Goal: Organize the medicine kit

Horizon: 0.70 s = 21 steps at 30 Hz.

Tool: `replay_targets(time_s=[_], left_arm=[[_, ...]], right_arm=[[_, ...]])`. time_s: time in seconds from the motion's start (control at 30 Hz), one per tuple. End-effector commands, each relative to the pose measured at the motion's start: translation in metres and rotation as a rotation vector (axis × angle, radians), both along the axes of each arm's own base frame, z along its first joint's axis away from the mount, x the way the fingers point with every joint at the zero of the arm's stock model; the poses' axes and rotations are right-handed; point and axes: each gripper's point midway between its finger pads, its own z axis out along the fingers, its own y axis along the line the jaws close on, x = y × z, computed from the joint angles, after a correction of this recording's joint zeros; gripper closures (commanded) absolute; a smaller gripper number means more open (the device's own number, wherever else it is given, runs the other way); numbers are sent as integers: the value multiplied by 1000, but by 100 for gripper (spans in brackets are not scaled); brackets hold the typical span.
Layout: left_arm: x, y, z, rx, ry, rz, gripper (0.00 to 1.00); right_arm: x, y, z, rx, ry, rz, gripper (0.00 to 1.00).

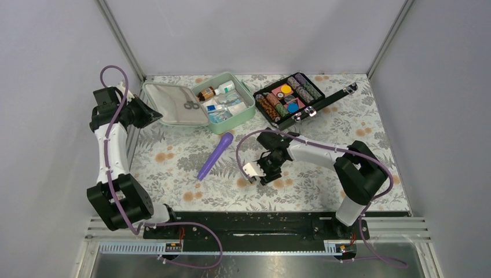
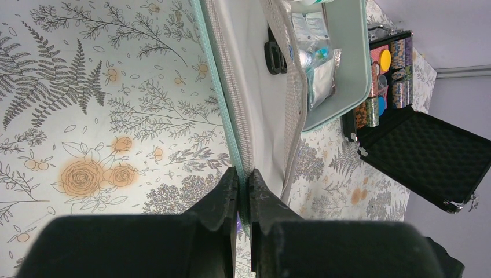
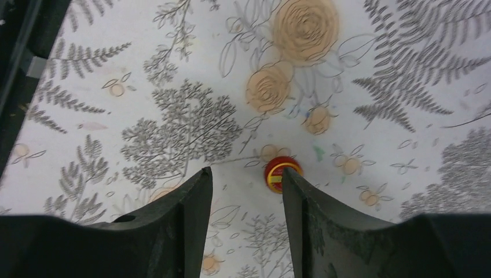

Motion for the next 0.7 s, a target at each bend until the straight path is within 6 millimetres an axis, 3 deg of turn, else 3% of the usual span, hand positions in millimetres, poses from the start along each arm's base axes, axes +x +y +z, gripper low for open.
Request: replay_targets(time_s=[0.0, 0.23, 0.5, 0.67], left_arm=[[-8, -10, 15, -2, -54, -34, 100], [-13, -12, 16, -18, -56, -27, 100], [-15, -14, 18, -26, -64, -24, 100], [-14, -13, 18, -34, -64, -20, 100]], right_arm=[[20, 22, 5, 56, -119, 57, 48], [27, 23, 5, 50, -143, 19, 50], [34, 17, -10, -13, -141, -20, 52], [35, 18, -14, -44, -112, -29, 57]])
